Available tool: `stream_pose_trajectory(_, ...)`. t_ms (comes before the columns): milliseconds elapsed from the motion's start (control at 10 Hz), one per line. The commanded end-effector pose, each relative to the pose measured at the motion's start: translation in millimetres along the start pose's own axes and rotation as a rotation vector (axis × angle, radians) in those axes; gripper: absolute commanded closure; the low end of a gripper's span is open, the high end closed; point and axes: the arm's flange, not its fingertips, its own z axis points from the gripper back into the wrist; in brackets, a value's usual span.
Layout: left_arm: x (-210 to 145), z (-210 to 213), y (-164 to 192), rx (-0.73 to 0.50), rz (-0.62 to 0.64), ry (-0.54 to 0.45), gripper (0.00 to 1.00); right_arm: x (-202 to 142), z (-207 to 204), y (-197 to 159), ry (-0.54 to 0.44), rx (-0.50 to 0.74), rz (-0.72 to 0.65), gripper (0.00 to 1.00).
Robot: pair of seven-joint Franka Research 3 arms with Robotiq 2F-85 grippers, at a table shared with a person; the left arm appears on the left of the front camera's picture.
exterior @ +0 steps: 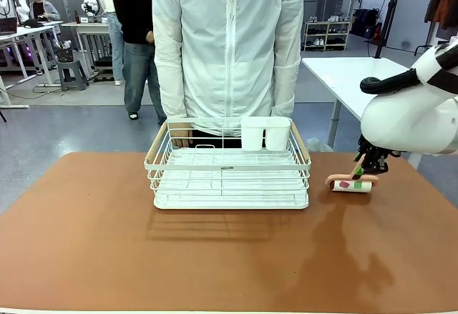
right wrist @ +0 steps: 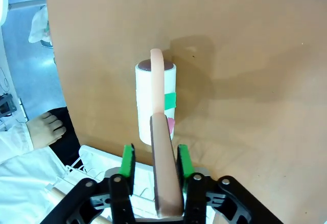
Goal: Clean the table.
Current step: Place the Lint Roller down when the Dish drying rack is positioned in the middle of the table.
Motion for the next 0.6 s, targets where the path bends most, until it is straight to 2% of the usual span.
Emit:
stream_pose_trajectory(0, -1, 2, 0, -0.021, -0.016, -0.004, 0.00, -5, 8, -5, -0.032, -0.042, 0.021, 0.10)
stream_pose_trajectory(100, -1, 2, 0, -0.021, -0.016, -0.004, 0.00, -8, 15, -10, -0.058, -0.078, 0.018, 0.00)
stream_pose_trajectory(500, -1, 2, 0, -0.021, -0.016, -0.004, 0.00, -17, 35, -24, -0.065, -0.138, 0.034, 0.00)
